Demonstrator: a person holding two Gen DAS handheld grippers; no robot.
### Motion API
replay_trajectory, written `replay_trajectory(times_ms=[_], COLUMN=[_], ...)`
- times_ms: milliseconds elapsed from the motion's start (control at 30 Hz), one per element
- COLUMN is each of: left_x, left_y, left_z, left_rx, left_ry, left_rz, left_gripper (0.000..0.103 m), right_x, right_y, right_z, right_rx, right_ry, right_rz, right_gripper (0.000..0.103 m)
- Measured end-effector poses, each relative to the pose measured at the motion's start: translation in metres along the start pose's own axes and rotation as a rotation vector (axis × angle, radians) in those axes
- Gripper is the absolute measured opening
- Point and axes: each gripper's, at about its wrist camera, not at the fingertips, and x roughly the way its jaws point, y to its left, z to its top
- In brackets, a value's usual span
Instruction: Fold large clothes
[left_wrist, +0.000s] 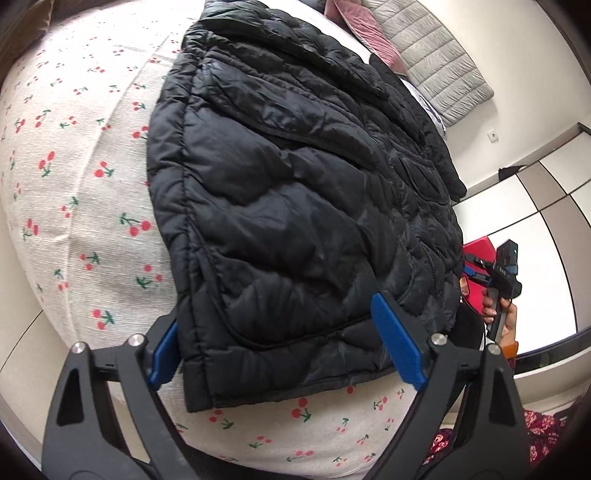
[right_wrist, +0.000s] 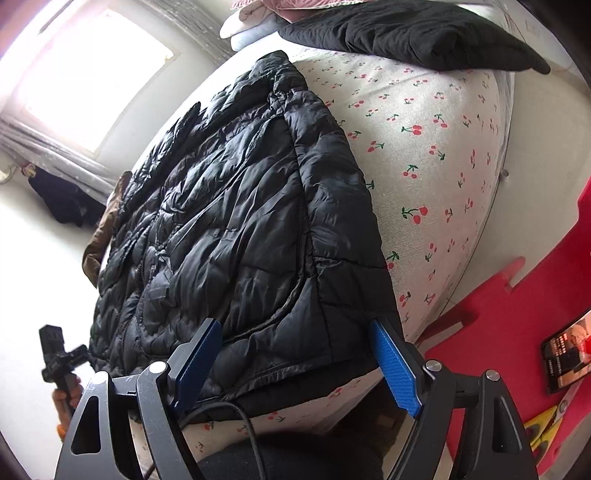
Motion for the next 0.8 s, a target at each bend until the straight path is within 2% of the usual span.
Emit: replay_trajectory(times_ms=[133,200,300,433,567,667,700,767,800], left_x=[0.003,0.007,0.005,0.004,0.006,0.007,0.008,0.010,0.011], left_y=[-0.007,-0.008,-0.010,-0.009,-0.010,-0.012,-0.012,-0.012,-0.011], left_z=[-0.004,-0.007,-0.010,-0.010,-0.011,-0.013,-0.013,-0.014,-0.015], left_rx=[0.024,0.020,0.037,0.034,0.031,0.035,0.034,0.025,0.012], left_ry=[0.025,0.051,0.060,0.064,0.060,0.056,0.057,0.067,0.079], left_rz=[-0.034,-0.076,-0.070,-0.067,-0.066,-0.070,-0.075,-0.090,-0.109], left_gripper=[0.077,0.072,0.071,0.071,0.071,0.070,0.068,0.055,0.044], right_x=[0.010,0.013,0.009,-0.002,0.011,0.024,0.024,0.023,0.022], right_y=[-0.007,-0.009,-0.008,-0.005,-0.013,-0.025,-0.026,-0.026,-0.026], right_z=[0.003,0.005,0.008,0.014,0.020,0.017,0.015,0.010,0.008], right_rx=[0.048,0.060,0.063,0.052,0.052,0.094,0.101,0.092,0.085], right_ry=[0.004,-0.004,-0.043,-0.101,-0.062,-0.025,-0.030,-0.039,-0.040], right_rz=[0.038,0.016,-0.050,-0.053,-0.091,-0.037,-0.023,-0.005,-0.001], right_gripper=[0.083,0.083,0.083,0.083,0.083,0.084,0.084,0.082,0.081])
